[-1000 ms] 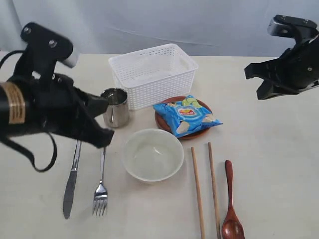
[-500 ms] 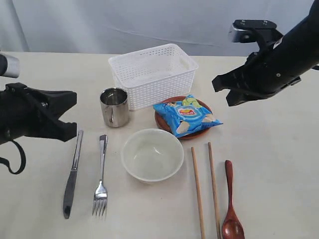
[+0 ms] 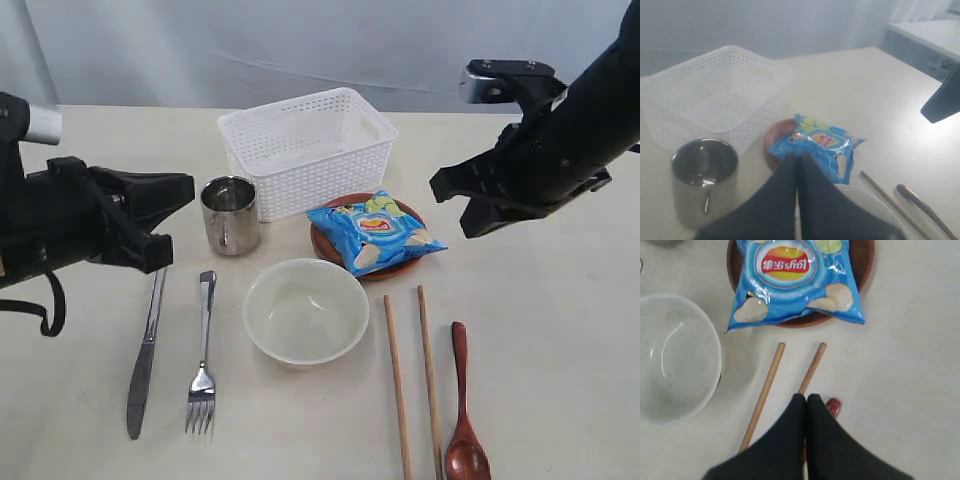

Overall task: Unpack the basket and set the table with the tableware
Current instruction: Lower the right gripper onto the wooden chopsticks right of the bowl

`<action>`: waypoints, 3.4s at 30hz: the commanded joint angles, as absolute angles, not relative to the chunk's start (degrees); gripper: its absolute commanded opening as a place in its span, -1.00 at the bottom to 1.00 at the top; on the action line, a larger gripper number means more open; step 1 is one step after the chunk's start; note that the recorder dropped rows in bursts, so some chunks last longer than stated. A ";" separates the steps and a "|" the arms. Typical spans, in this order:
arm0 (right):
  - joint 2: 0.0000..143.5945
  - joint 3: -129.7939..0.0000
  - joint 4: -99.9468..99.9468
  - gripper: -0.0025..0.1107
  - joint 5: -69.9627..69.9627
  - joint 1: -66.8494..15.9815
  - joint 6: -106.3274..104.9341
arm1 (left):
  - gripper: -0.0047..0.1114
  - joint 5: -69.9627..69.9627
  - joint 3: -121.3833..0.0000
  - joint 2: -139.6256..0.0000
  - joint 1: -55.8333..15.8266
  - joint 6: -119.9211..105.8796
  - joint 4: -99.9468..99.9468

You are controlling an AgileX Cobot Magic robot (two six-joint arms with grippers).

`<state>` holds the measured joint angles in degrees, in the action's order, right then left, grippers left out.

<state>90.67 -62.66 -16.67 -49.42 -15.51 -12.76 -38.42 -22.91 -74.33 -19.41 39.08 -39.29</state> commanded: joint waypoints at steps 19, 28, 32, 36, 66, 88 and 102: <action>86.53 -46.72 -1.32 -0.96 -23.95 -35.60 15.74 | -0.92 -31.11 -19.55 -71.64 -19.22 35.20 -38.67; 86.53 -53.72 22.52 -0.96 -54.78 -35.52 38.10 | -0.92 -31.11 -19.55 -71.64 -19.22 35.20 -38.67; 87.05 -53.83 14.57 -0.96 -53.61 -35.52 34.40 | -0.92 -31.11 -19.55 -71.64 -19.22 35.20 -38.67; 90.10 -53.83 10.33 -0.96 -49.11 -35.52 32.94 | -0.92 -31.11 -19.55 -71.64 -19.22 35.20 -38.67; 105.81 -53.83 9.35 -0.48 -33.88 -35.52 37.19 | -0.92 -31.11 -19.55 -71.64 -19.22 35.02 -38.67; 106.67 -53.83 9.11 -0.96 -35.63 -35.42 40.68 | -0.92 -31.11 -19.55 -71.64 -19.22 34.87 -38.67; 92.68 -58.88 5.57 -0.96 -44.64 -39.36 39.71 | -0.92 -31.11 -19.55 -71.64 -19.22 35.08 -38.67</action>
<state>93.37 -56.16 6.21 -43.65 -37.22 40.42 -31.05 -19.76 -72.01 -19.41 35.07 -39.04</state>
